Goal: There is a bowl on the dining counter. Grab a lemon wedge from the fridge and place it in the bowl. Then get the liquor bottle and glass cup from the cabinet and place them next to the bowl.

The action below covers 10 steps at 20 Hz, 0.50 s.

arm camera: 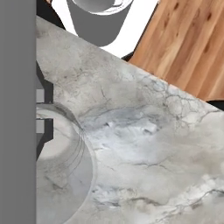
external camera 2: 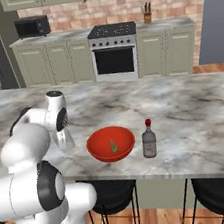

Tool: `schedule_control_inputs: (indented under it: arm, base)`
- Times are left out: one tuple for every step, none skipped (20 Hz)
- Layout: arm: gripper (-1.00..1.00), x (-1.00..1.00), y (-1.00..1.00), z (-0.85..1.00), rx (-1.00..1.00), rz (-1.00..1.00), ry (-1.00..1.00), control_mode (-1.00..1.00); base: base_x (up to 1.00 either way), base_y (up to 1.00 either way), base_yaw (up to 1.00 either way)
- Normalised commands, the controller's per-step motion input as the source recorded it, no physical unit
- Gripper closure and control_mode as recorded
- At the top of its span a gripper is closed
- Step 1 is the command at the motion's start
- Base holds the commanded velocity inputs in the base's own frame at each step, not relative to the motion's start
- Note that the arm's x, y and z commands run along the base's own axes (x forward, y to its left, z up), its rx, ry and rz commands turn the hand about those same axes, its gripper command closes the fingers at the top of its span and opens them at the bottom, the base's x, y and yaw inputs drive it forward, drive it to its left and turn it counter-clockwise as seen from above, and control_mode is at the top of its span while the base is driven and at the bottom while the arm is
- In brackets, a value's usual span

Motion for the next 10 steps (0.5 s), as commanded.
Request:
schedule_control_inputs:
  arm:
    - [1.00, 0.22, 0.00, -0.57, 0.00, 0.00, 0.00, -1.00]
    - [1.00, 0.24, 0.00, -0.56, 0.00, 0.00, 0.00, -1.00]
    - [1.00, 0.24, 0.00, -0.54, 0.00, 0.00, 0.00, -1.00]
    - [1.00, 0.27, 0.00, -0.47, 0.00, 0.00, 0.00, -1.00]
    - [1.00, 0.29, 0.00, -0.39, 0.00, 0.00, 0.00, -1.00]
    - [1.00, 0.29, 0.00, -0.33, 0.00, 0.00, 0.00, -1.00]
    - [1.00, 0.36, 0.00, -0.27, 0.00, 0.00, 0.01, -1.00]
    - [1.00, 0.37, 0.00, -0.26, 0.00, 0.00, 0.00, -1.00]
    - [1.00, 0.38, 0.00, -0.24, 0.00, 0.00, 0.02, -1.00]
    - [1.00, 0.38, 0.00, -0.23, 0.00, 0.00, 0.03, -1.00]
  base:
    - [0.00, 0.00, 0.00]
    - [0.00, 0.00, 0.00]
    - [0.00, 0.00, 0.00]
    - [0.00, 0.00, 0.00]
    - [0.00, 0.00, 0.00]
    - [0.00, 0.00, 0.00]
    - [0.00, 0.00, 0.00]
    - [0.00, 0.00, 0.00]
    - [0.00, 0.00, 0.00]
    - [0.00, 0.00, 0.00]
